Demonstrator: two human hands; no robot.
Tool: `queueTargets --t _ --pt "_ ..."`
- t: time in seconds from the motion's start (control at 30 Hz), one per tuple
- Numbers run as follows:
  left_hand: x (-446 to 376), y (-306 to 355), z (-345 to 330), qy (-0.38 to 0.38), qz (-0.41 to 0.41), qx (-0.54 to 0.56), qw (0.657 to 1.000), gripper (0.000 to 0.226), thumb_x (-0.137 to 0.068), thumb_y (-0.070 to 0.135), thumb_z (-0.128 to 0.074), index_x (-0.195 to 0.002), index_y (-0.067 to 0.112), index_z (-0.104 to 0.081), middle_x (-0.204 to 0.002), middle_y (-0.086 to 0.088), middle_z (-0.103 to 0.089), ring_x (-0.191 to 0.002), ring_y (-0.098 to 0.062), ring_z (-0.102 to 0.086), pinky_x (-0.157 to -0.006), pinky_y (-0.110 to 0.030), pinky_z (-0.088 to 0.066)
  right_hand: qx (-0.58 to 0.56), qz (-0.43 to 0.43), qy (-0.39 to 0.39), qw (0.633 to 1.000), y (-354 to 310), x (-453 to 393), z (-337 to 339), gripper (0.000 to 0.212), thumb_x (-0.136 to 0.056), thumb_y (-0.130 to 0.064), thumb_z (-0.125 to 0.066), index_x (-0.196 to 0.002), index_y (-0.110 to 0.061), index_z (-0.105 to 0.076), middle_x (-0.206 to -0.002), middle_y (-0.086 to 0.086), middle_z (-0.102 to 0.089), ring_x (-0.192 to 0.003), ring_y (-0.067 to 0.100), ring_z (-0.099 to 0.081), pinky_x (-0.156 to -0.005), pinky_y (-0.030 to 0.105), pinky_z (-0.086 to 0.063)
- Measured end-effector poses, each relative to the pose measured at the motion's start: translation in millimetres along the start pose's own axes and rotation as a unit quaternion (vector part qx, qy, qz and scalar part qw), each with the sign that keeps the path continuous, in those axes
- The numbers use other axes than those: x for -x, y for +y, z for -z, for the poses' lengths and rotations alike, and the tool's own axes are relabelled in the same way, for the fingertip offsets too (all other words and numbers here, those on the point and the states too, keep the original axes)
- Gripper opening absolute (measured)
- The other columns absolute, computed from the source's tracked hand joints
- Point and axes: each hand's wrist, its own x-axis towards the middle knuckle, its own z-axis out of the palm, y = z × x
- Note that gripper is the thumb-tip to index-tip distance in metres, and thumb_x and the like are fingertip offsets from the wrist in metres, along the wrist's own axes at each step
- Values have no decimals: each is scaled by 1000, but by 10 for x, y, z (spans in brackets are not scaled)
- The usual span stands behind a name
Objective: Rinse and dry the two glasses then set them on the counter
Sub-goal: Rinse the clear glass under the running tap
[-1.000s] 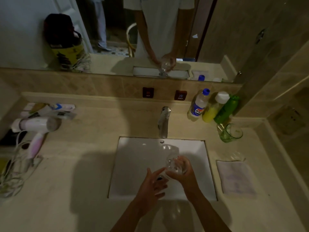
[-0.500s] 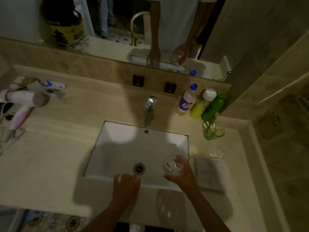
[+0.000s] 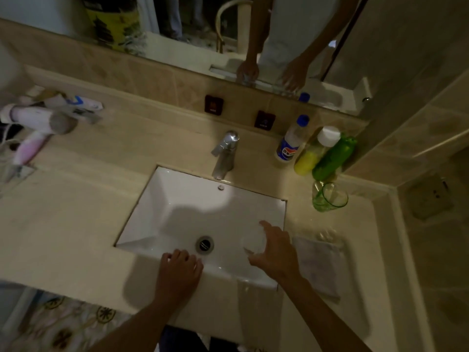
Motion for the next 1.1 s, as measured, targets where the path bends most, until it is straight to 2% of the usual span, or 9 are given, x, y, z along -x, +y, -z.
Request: queueTargets --t 0.13,0.23,0.4,0.57,0.73,0.83,0.9,1.03,1.1 --pt "-29 -13 33 -8 8 4 1000 28 -87 29 -40 -82 20 -66 -79 -10 -63 -79 -32 -58 -72 -43 -36 63 22 -9 998 31 -67 32 95 -58 -53 -68 -143 -37 -30 -136 -6 -46 -121 23 -43 -91 42 -47" --pt "-28 -15 18 -22 21 13 999 33 -89 32 -36 -81 21 -66 -81 -9 -64 -81 -30 -59 -73 -43 -36 156 54 1 986 56 -91 44 94 -61 -58 -66 -144 -34 -30 -137 -5 -45 -120 23 -44 -88 40 -46" --pt "-7 0 14 -27 20 9 999 38 -89 30 -32 -84 18 -67 -85 -10 -63 -82 -31 -58 -72 -44 -34 231 90 18 969 114 -123 63 87 -60 -56 -63 -139 -33 -35 -128 -2 -51 -113 25 -48 -82 42 -43" --pt "-17 4 36 -10 49 30 998 25 -87 33 -44 -74 23 -63 -79 -5 -61 -76 -27 -57 -71 -40 -41 291 112 7 950 147 -209 43 87 -58 -56 -69 -136 -32 -37 -123 2 -54 -107 28 -49 -79 45 -45" --pt "-16 5 53 31 45 35 998 11 -82 29 -61 -74 22 -63 -76 -4 -61 -72 -25 -57 -69 -38 -45 321 98 -67 940 193 -256 -34 87 -66 -50 -70 -140 -32 -29 -133 4 -44 -118 29 -41 -89 47 -39" --pt "-9 4 10 11 33 14 999 23 -86 30 -45 -78 21 -64 -79 -6 -62 -76 -27 -57 -71 -40 -43 327 81 -110 935 200 -284 -77 92 -68 -48 -73 -143 -33 -22 -141 6 -36 -128 31 -33 -96 50 -35" --pt "-34 -15 -21 15 39 13 999 28 -88 32 -40 -78 21 -64 -80 -6 -62 -77 -28 -57 -72 -41 -41 321 77 -105 938 159 -316 -51 93 -67 -50 -73 -144 -33 -22 -142 6 -36 -129 31 -32 -96 50 -35" --pt "-37 -1 -44 35 54 33 997 25 -87 32 -46 -73 22 -64 -76 -4 -61 -74 -27 -57 -70 -39 -43 282 87 -37 955 14 -336 101 89 -67 -55 -69 -141 -34 -24 -137 3 -40 -124 28 -36 -93 47 -39" --pt "-32 -2 -66 42 48 34 997 26 -88 32 -45 -74 21 -64 -76 -5 -60 -74 -27 -57 -70 -39 -43 273 79 -29 958 -28 -311 108 88 -65 -55 -69 -139 -34 -26 -135 2 -40 -122 28 -37 -92 46 -39"
